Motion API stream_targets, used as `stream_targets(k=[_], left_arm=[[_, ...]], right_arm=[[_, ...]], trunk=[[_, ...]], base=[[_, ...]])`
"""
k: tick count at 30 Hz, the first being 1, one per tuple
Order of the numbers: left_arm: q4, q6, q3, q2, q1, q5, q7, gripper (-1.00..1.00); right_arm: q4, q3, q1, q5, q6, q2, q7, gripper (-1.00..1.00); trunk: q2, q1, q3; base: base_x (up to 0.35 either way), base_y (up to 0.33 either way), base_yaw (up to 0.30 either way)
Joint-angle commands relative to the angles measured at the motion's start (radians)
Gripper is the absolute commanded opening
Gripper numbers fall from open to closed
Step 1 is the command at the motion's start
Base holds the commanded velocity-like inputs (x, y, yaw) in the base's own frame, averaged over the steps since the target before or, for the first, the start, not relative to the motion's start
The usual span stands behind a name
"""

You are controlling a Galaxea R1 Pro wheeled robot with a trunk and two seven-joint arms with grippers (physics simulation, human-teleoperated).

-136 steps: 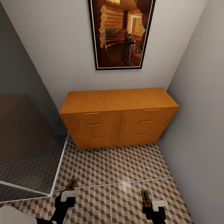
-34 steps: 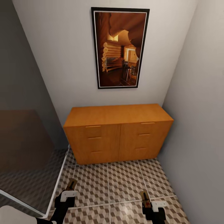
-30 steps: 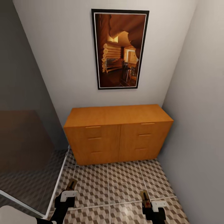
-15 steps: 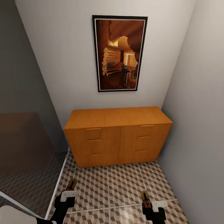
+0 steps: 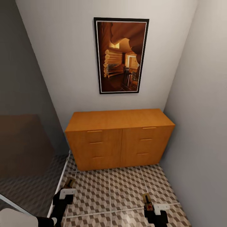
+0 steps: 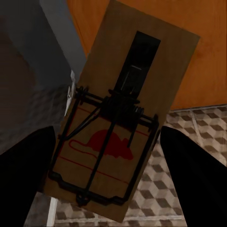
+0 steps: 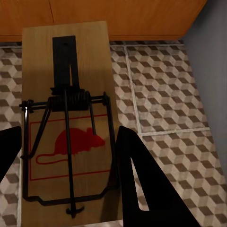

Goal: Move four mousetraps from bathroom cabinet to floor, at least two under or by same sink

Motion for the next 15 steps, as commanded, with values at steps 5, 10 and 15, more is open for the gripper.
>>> stream_targets(k=[5, 10, 15], left_arm=[[0.170, 0.186, 0.128, -0.023, -0.002, 0.011, 0.001, -1.00], [0.403, 0.432, 0.416, -0.024, -0.002, 0.014, -0.074, -1.00], [0.525, 0.481, 0.544, 0.085, -0.002, 0.014, -0.457, -1.00]], right_arm=[[0.001, 0.009, -0.001, -0.001, -0.001, -0.001, -0.012, -1.00], [0.001, 0.009, -0.001, -0.001, -0.002, -0.001, -0.011, -1.00], [0.002, 0.009, -0.001, -0.001, -0.002, -0.001, -0.010, -1.00]], trunk=[[-0.002, 0.001, -0.002], [-0.002, 0.001, -0.002], [-0.002, 0.001, -0.002]], base=[[0.000, 0.000, 0.000], [0.000, 0.000, 0.000], [0.000, 0.000, 0.000]])
